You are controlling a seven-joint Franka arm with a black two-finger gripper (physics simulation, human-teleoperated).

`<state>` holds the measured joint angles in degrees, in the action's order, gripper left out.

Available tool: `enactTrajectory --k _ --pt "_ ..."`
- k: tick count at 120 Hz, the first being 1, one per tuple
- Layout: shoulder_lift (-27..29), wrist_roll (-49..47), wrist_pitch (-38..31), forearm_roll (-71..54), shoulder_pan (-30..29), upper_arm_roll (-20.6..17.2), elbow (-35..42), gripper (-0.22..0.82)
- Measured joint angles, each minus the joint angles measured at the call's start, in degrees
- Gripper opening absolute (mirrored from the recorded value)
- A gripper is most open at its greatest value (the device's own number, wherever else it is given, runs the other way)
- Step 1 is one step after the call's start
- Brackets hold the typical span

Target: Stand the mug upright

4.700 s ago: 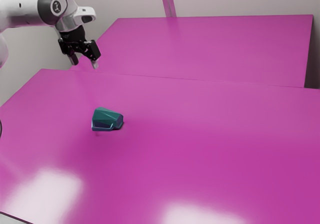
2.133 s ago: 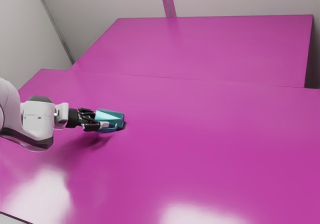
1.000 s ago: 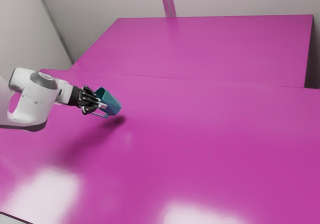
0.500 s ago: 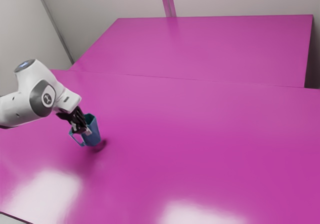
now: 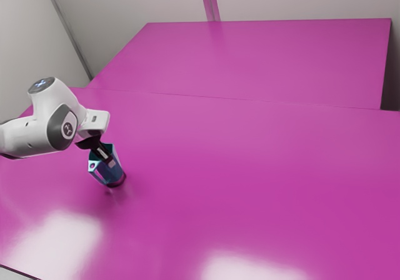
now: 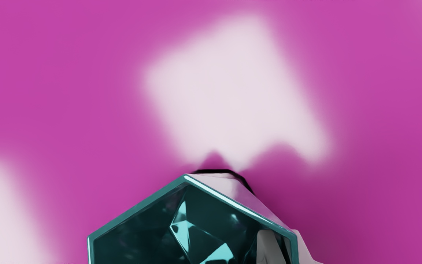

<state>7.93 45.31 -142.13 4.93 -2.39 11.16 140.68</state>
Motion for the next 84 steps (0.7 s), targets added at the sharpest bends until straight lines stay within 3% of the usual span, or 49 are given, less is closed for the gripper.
enactTrajectory --k 41,55,84 --pt "-2.0 -9.5 -0.8 0.2 0.0 0.0 -0.8 -0.15" --pt "-2.0 -11.7 -0.5 0.4 0.0 0.0 -0.8 -0.05" --pt "-0.7 -15.2 0.0 1.1 0.0 -0.7 -1.1 0.25"
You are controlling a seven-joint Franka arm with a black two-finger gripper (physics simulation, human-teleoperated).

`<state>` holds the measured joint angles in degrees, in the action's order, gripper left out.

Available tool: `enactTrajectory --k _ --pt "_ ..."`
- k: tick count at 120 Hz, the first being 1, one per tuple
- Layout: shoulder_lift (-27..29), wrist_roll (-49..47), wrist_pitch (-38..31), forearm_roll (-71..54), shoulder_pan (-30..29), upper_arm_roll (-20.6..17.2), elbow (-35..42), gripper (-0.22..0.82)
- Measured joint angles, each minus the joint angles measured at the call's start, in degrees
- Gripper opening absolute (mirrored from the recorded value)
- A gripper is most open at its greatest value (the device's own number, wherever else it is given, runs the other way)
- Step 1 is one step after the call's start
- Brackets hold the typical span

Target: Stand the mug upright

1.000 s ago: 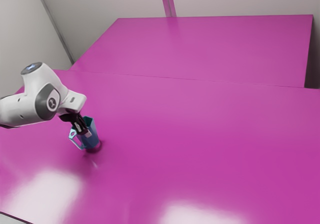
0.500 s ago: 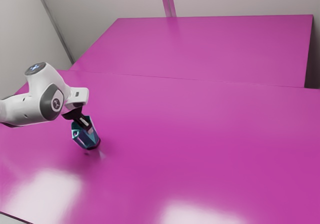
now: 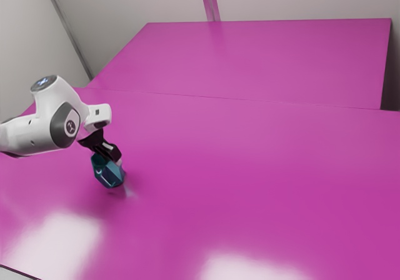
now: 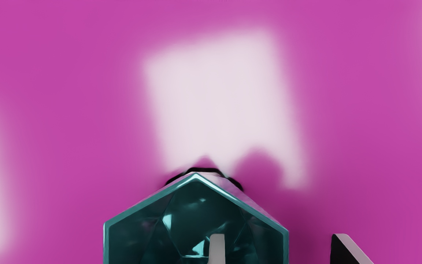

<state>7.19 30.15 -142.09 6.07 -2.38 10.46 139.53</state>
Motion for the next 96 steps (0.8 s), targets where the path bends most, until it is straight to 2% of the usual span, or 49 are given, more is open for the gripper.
enactTrajectory --k 19,42,54,67,82,96 --pt "1.9 -1.6 0.8 0.5 0.0 -0.7 -0.3 0.37" --pt "2.3 -3.1 3.2 0.7 0.0 -1.3 -4.0 0.51" --pt "-1.3 -3.7 7.6 0.6 0.2 -2.1 -11.7 0.54" --pt "-6.0 -4.2 13.7 0.1 3.0 -1.7 -21.5 0.57" --pt "-6.7 -4.7 20.7 -0.2 9.1 1.6 -28.6 0.58" --pt "-7.9 -5.0 27.1 -0.3 12.2 2.4 -34.8 0.59"
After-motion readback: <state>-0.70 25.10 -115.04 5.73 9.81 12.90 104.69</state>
